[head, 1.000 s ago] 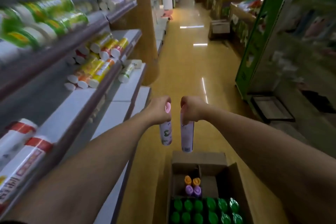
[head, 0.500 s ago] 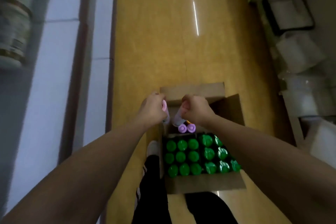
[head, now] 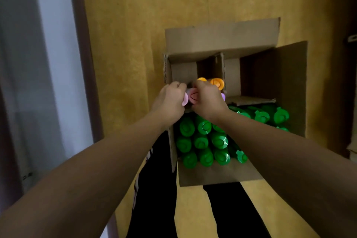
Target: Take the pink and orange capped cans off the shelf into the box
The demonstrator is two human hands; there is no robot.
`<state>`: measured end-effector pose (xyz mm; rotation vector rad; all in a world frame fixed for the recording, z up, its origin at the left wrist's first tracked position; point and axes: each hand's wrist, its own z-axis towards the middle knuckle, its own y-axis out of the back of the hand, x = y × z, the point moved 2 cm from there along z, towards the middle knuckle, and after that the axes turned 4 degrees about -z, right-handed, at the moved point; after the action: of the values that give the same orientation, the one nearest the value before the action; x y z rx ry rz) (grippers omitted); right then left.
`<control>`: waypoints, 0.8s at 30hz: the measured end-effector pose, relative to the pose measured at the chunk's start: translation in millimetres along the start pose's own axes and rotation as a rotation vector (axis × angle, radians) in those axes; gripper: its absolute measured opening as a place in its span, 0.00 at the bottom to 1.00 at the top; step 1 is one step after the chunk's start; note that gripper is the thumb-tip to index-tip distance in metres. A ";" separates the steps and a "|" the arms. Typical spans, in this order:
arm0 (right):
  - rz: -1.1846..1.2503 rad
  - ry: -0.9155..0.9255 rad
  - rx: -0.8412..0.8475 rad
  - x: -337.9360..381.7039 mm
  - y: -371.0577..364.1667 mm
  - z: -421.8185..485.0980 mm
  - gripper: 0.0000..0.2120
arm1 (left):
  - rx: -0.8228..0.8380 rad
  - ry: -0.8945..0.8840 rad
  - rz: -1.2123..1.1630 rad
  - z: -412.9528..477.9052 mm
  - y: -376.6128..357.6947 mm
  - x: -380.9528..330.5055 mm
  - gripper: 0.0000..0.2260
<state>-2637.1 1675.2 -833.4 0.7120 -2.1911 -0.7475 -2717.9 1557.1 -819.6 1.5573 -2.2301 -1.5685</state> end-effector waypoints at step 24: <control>-0.217 0.121 0.097 -11.9 -14.9 26.1 0.16 | 0.245 0.012 0.083 21.5 -43.2 31.3 0.07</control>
<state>-2645.7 1680.7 -864.0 1.0305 -2.0719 -0.6900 -2714.1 1549.8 -876.5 1.4950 -2.5253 -1.3034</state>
